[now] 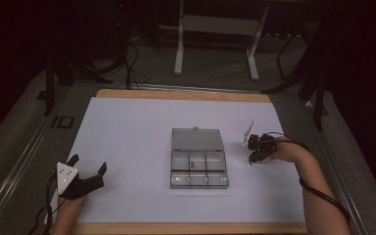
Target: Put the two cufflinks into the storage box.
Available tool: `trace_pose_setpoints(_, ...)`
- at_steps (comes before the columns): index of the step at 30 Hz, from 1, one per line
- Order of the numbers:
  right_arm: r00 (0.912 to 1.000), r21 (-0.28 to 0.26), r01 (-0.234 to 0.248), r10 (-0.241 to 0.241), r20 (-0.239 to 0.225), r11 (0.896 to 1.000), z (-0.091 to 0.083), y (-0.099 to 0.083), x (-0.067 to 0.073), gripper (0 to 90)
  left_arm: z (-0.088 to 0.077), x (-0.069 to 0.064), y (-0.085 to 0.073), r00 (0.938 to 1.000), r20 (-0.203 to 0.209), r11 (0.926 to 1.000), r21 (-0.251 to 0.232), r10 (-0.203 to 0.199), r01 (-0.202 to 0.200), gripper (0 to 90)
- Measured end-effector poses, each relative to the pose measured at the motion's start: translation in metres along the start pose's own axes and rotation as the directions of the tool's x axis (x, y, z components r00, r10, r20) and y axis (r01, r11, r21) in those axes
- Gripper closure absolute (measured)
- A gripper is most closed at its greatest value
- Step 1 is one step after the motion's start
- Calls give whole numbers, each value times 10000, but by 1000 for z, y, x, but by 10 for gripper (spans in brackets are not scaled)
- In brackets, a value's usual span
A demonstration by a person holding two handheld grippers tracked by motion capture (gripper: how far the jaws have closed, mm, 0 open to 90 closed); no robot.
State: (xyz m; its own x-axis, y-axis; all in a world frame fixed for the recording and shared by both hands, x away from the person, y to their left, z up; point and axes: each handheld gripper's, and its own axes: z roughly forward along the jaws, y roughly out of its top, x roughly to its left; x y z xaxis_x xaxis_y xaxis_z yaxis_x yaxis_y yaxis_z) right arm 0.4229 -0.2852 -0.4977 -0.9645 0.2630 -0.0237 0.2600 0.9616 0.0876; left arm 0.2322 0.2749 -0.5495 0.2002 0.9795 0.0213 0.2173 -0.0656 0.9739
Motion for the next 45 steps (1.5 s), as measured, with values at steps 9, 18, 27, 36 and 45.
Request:
trace_pose_setpoints(9,9993,17,4,-4,-361,10000,-1,4,3,892,0,0,0,10000,8,10000,1,1,-1,17)
trace_pose_setpoints(18,9977,-160,631,-635,-238,9979,-17,16,17,896,0,0,0,10000,2,10000,1,-4,4,17)
trace_pose_setpoints(27,9922,-496,1249,-1249,30,9909,-36,31,31,896,0,0,0,10000,-3,10000,4,-4,4,17)
trace_pose_setpoints(36,9847,-821,1732,-1708,356,9815,-55,46,42,896,0,0,0,10000,1,10000,3,-5,5,17)
trace_pose_setpoints(45,9730,-1429,2294,-2232,584,9628,-63,65,55,895,0,0,0,10000,15,10000,-11,-6,6,17)
